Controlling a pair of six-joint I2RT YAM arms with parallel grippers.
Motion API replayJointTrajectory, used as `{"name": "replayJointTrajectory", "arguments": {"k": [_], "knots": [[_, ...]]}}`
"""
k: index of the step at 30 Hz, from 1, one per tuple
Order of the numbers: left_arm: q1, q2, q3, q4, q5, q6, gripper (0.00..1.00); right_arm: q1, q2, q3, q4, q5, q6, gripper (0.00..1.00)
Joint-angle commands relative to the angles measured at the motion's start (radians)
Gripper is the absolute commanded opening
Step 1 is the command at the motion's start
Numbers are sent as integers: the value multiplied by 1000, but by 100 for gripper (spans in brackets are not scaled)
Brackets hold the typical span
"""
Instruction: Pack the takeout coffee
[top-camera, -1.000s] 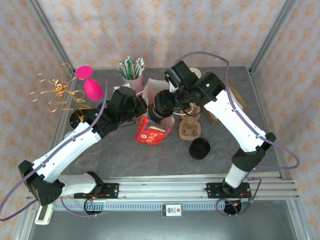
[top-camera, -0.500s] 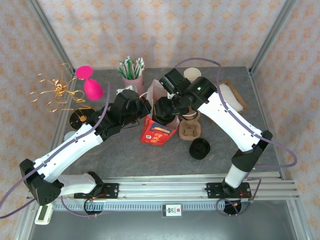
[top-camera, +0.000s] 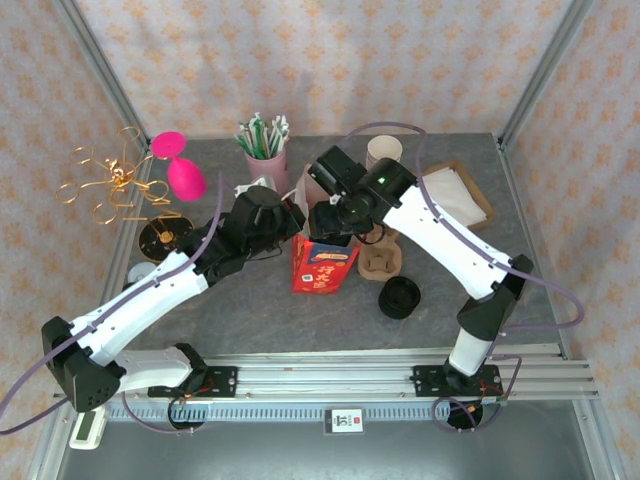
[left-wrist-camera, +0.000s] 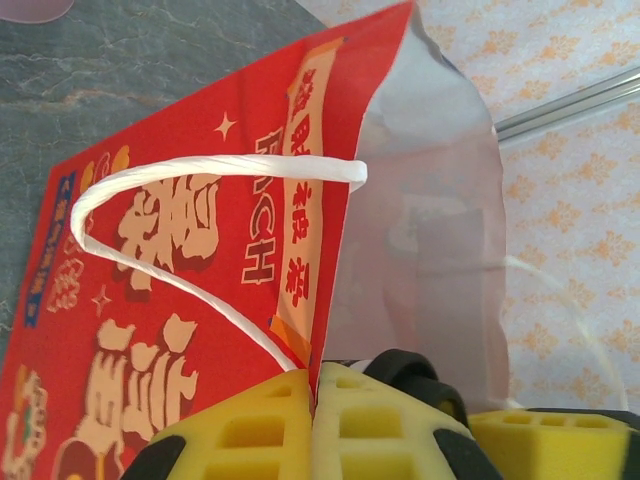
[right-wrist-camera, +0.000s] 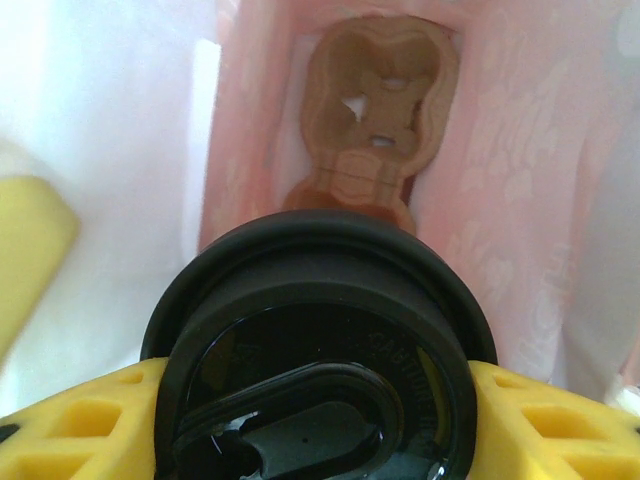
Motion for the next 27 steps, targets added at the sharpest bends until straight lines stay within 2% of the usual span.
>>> {"name": "replayJointTrajectory", "arguments": {"k": [1,12,17,18,22,27], "knots": [[-9,-27,-5,56,-27,-13,0,4,8,-17,-10,50,3,58],[-9,-25,-26,41,-40,-11,0,16,49,-24,-9,29,-12,57],[-9,-27,-30,39,-34,5,21,20,79,-8,-10,25,-21,57],[-8,-30,-29,41,-32,8,23,21,82,-9,-10,27,-22,57],[-5,-45,-25,13,-59,16,25,22,100,0,-9,15,-22,57],[5,-70,-47,32,-36,19,24,22,122,10,-8,14,-27,57]]}}
